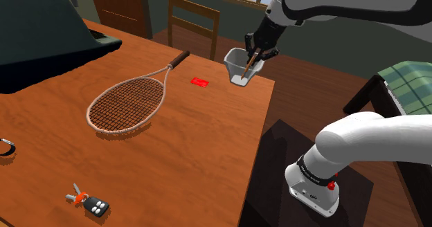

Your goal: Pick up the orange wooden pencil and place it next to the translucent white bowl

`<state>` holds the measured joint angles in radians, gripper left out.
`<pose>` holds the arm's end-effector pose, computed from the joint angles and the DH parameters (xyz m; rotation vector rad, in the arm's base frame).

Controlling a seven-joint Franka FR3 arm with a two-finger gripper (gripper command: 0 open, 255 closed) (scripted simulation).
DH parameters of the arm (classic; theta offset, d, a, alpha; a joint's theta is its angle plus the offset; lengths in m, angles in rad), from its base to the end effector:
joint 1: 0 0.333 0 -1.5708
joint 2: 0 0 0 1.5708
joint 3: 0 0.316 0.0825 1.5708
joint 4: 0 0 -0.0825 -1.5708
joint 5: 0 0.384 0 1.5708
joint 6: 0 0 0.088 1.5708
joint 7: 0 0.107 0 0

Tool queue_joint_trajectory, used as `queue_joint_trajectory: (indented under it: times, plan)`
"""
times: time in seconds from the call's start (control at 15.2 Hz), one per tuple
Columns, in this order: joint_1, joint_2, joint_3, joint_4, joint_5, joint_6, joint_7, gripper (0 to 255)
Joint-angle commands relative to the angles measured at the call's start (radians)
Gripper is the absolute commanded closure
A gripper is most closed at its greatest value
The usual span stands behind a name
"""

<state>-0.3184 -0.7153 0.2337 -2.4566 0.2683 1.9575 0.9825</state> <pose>0.3634 -0.0001 0.5484 -2.4510 1.6470 -0.2147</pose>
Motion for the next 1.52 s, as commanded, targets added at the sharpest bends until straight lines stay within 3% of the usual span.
queue_joint_trajectory:
  times: [0.0, 0.46, 1.45]
  plan:
    - [-0.016, -0.014, -0.047, -0.009, -0.019, -0.015, -0.051, 255]
    - [-0.077, -0.014, -0.195, -0.014, -0.088, -0.038, -0.212, 255]
    - [-0.070, 0.004, -0.187, -0.204, -0.067, 0.169, -0.242, 255]
